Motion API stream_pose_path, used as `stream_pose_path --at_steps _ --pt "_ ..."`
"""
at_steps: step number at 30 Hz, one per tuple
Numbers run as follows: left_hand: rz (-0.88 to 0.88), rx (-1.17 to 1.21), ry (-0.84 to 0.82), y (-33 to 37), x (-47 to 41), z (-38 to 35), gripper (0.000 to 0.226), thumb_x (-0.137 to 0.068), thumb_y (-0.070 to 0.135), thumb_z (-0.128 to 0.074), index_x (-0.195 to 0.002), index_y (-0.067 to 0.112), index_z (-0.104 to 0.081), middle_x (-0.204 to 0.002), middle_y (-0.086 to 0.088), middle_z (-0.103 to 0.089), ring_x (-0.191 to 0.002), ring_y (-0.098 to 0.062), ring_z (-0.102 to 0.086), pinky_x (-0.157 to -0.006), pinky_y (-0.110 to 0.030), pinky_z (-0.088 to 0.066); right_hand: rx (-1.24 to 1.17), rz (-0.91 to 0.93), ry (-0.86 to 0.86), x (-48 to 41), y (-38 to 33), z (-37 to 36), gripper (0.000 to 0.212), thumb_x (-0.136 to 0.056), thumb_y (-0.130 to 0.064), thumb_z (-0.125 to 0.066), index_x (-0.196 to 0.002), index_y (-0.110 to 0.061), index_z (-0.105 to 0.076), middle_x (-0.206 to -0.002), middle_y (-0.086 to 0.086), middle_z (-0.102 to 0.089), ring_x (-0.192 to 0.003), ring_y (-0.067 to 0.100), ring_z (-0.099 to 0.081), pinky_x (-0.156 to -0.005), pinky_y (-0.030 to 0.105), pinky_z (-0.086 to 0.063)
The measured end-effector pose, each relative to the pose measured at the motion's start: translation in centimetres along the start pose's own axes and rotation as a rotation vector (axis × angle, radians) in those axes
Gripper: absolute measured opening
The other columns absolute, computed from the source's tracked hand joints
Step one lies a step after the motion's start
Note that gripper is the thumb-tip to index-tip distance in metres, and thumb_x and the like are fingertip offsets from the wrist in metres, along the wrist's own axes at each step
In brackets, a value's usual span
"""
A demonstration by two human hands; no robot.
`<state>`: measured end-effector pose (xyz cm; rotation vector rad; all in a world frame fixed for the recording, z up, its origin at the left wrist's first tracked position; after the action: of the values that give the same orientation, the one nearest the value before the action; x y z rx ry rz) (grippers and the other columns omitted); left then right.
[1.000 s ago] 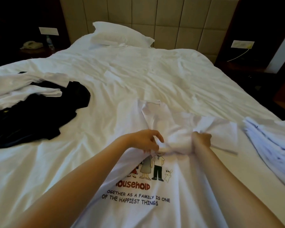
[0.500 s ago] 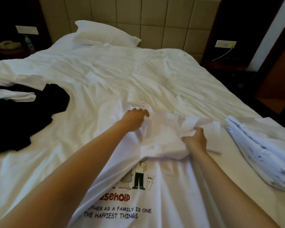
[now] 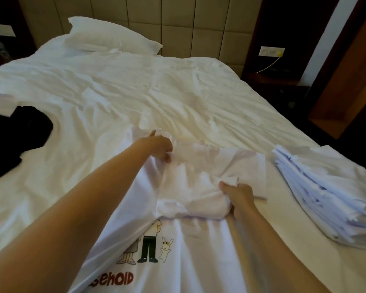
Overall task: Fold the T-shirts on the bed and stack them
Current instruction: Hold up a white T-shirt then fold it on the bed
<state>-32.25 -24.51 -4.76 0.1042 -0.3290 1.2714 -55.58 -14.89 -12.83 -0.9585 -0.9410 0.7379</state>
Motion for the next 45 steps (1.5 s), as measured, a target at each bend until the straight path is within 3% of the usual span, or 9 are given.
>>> stream_pose_path --at_steps 3,7,19,23,26,30,38,41,45 --pt "-0.030 0.270 0.219 -0.1 0.1 2.9 0.027 -0.096 0.032 -0.049 -0.107 0.008 -0.057 -0.109 -0.010 -0.058 -0.116 -0.028 -0.050 -0.095 -0.031 -0.030 0.156 0.180 0.117 -0.3 -3.8 2.3 0.045 -0.092 -0.021 -0.059 -0.132 0.000 -0.052 -0.131 0.019 -0.056 -0.121 0.035 -0.051 -0.099 0.034 -0.038" --pt "0.025 0.503 0.425 0.5 -0.7 5.1 0.026 -0.099 0.025 -0.045 -0.110 0.005 -0.057 -0.109 -0.018 -0.060 -0.102 -0.033 -0.054 -0.077 -0.031 -0.036 0.199 0.249 0.159 -2.8 -6.7 4.1 0.044 -0.094 -0.026 -0.056 -0.131 -0.002 -0.053 -0.131 0.021 -0.055 -0.121 0.036 -0.050 -0.099 0.035 -0.038" --pt "0.215 0.206 0.509 4.9 -8.1 2.2 0.034 -0.102 0.028 -0.030 -0.124 0.010 -0.048 -0.123 -0.014 -0.052 -0.119 -0.032 -0.040 -0.096 -0.039 -0.030 0.264 0.156 0.217 -9.3 -7.7 7.1 0.049 -0.096 -0.037 -0.046 -0.127 0.001 -0.054 -0.129 0.021 -0.055 -0.119 0.034 -0.051 -0.092 0.031 -0.039" --pt "0.257 0.213 0.522 4.4 -8.9 -0.2 0.031 -0.101 0.024 -0.030 -0.116 0.006 -0.050 -0.119 -0.016 -0.052 -0.115 -0.033 -0.041 -0.096 -0.040 -0.029 0.104 -0.036 0.045 -9.3 -3.7 5.8 0.058 -0.048 -0.050 -0.068 -0.086 -0.008 -0.058 -0.084 0.008 -0.060 -0.077 0.028 -0.061 -0.067 0.028 -0.048" --pt "0.275 0.250 0.563 4.5 -8.7 -0.2 0.030 -0.101 0.022 -0.030 -0.112 0.004 -0.050 -0.116 -0.017 -0.053 -0.112 -0.033 -0.042 -0.094 -0.041 -0.029 0.140 -0.087 0.018 -9.0 -2.8 5.9 0.050 -0.072 -0.028 -0.070 -0.111 -0.002 -0.056 -0.105 0.017 -0.063 -0.095 0.034 -0.064 -0.082 0.041 -0.055" --pt "0.284 0.258 0.627 5.3 -8.3 1.1 0.030 -0.102 0.024 -0.030 -0.114 0.004 -0.050 -0.114 -0.016 -0.052 -0.111 -0.032 -0.042 -0.095 -0.041 -0.027 0.365 0.183 0.232 -8.8 -6.3 8.1 0.038 -0.098 -0.020 -0.044 -0.130 0.000 -0.049 -0.133 0.021 -0.051 -0.121 0.036 -0.048 -0.096 0.036 -0.039" --pt "0.315 0.227 0.628 6.6 -8.3 0.1 0.029 -0.101 0.024 -0.032 -0.118 0.005 -0.046 -0.124 -0.019 -0.046 -0.118 -0.035 -0.038 -0.106 -0.043 -0.021 0.829 0.415 0.336 -8.4 -7.2 7.3 0.036 -0.101 -0.010 -0.031 -0.136 -0.005 -0.038 -0.124 0.024 -0.054 -0.115 0.038 -0.050 -0.085 0.037 -0.040" --pt "0.291 0.269 0.658 6.4 -7.8 0.2 0.037 -0.101 0.023 -0.033 -0.135 0.010 -0.033 -0.149 -0.020 -0.021 -0.139 -0.035 -0.017 -0.115 -0.045 -0.003 0.930 0.422 0.393 -7.7 -7.3 7.1 0.034 -0.102 -0.014 -0.031 -0.134 -0.002 -0.033 -0.126 0.025 -0.051 -0.113 0.038 -0.052 -0.079 0.038 -0.041" --pt "0.180 0.320 0.688 7.5 -6.2 1.1 0.046 -0.099 0.013 -0.031 -0.144 0.014 -0.023 -0.157 -0.014 -0.001 -0.146 -0.029 0.000 -0.115 -0.043 0.006 1.065 0.480 0.422 -5.5 -8.4 6.3 0.052 -0.101 -0.022 -0.035 -0.147 -0.005 -0.017 -0.147 0.022 -0.027 -0.129 0.038 -0.036 -0.098 0.044 -0.035"
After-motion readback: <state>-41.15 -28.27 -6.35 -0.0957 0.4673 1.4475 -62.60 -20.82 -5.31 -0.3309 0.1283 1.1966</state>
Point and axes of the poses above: each hand's wrist, its own x-axis away from the middle knuckle, its own z-axis out of the back of the hand, y = z × x, the point moved 10 cm from there along -x, towards the middle knuckle
